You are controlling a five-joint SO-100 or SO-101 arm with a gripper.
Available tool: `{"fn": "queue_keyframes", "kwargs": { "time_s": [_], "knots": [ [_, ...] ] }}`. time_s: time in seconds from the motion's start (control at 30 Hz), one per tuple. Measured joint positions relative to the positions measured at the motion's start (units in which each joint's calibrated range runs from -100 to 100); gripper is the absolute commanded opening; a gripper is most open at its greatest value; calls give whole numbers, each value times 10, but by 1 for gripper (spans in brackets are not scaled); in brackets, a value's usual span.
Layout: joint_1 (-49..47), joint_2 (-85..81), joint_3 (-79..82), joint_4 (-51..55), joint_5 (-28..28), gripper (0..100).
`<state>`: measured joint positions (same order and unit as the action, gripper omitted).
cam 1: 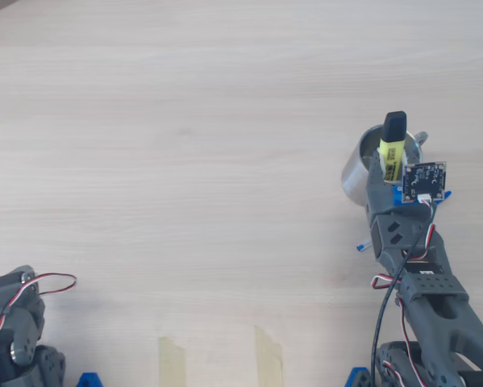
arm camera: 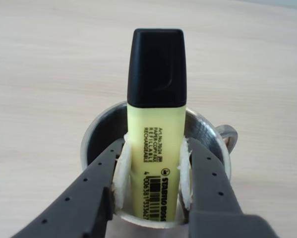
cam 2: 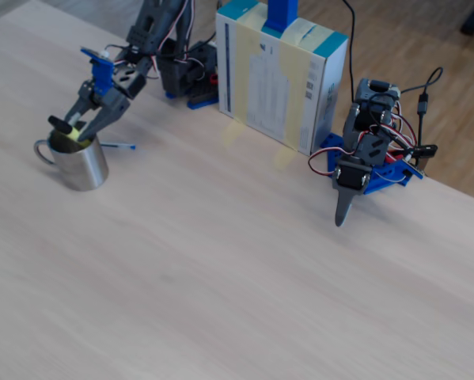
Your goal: Grab the yellow pen and put it in the silver cup.
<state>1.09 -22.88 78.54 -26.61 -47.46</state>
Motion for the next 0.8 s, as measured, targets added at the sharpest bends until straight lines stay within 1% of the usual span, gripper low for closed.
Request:
{"fn": "queue_keyframes", "kwargs": {
  "time_s": [0.3, 0.47, 0.8],
  "knots": [
    [0, 0, 0, 0, 0, 3],
    [0, 0, 0, 0, 0, 7],
    [0, 0, 0, 0, 0, 8]
  ]
}}
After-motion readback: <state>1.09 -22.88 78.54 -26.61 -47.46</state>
